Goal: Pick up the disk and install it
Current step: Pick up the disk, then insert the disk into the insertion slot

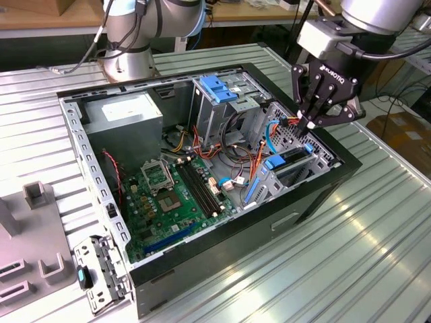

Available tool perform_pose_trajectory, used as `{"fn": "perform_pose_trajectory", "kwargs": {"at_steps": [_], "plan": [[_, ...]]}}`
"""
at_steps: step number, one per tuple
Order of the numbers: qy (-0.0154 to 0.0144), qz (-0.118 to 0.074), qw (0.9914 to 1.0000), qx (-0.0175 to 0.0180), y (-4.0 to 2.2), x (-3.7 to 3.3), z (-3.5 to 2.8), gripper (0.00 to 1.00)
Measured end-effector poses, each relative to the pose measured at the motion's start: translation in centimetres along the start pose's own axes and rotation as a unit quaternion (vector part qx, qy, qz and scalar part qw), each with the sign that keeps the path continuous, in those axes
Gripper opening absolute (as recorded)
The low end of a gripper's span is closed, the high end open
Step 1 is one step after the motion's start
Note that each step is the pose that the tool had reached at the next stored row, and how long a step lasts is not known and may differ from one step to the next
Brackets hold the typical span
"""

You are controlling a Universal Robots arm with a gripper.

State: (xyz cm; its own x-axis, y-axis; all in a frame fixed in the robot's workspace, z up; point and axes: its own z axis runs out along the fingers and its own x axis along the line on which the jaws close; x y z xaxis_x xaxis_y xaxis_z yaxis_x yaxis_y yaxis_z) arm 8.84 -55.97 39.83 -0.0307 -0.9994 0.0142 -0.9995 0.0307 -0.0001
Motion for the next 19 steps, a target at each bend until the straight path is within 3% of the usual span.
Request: {"fn": "perform_pose_trajectory", "kwargs": {"at_steps": [9,13,15,16,19], "plan": [[-0.0001,0.000,1.00000,0.0000,-0.21,-0.01,0.20,0.11],[0.0000,0.000,1.00000,0.0000,-0.77,-0.02,0.25,0.11],[0.0001,0.000,1.00000,0.0000,-1.33,-0.04,0.31,0.11],[0.0000,0.000,1.00000,0.0000,-1.93,-0.06,0.35,0.11],[0.0001,-0.001,1.00000,0.0000,-2.38,-0.08,0.40,0.11]]}}
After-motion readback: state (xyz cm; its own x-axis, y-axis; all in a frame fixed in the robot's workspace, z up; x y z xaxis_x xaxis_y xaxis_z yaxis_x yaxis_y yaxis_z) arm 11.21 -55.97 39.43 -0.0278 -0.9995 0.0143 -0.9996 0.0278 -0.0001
